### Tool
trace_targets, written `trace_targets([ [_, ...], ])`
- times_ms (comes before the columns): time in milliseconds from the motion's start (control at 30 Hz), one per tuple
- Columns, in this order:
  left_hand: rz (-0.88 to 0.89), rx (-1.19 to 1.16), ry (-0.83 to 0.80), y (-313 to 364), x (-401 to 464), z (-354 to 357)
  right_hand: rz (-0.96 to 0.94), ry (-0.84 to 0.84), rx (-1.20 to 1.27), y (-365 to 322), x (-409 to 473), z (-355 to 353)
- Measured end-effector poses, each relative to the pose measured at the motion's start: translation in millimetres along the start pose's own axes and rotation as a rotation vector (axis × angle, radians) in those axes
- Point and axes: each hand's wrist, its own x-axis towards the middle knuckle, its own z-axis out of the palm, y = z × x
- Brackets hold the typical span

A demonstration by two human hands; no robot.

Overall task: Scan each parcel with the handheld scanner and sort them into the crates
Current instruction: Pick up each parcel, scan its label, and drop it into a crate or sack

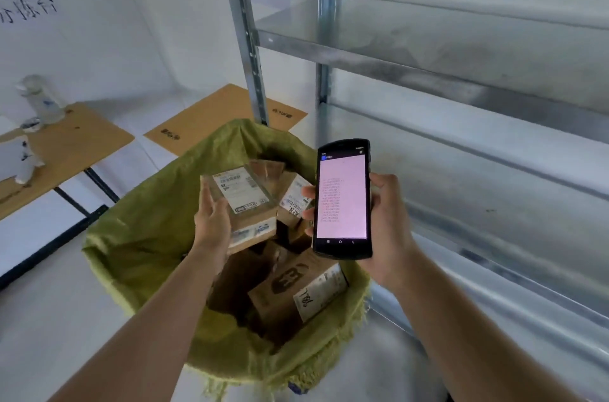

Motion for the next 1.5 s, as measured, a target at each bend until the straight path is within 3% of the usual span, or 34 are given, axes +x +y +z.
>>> trace_targets([
  [133, 0.116, 0.163, -0.054, 18.1, 36.0, -3.0, -0.037, 0.100, 0.012, 23.5, 17.9, 25.1],
  [267, 0.284, 0.189, -0.253, 43.6, 38.6, 18.1, -0.105, 0.240, 0.009, 39.8, 19.2, 38.4],
  [567, 0.275, 0.093, -0.664, 60.7, -52.1, 83.4, -0.266, 0.458, 0.063, 31.2, -69.3, 28.1],
  [900, 0.424, 0.086, -1.031, 42.7, -269.9, 149.9, -0.512, 0.656, 0.135, 29.0, -292.8, -24.1],
  [1267, 0.213, 0.110, -1.262, -40.6, -556.6, 181.2, -0.581, 0.885, 0.200, 71.7, -574.2, -104.5],
  [1500, 0.187, 0.251, -1.463, -101.3, -681.1, 217.6, -0.610, 1.057, 0.301, 94.0, -684.2, -170.3],
])
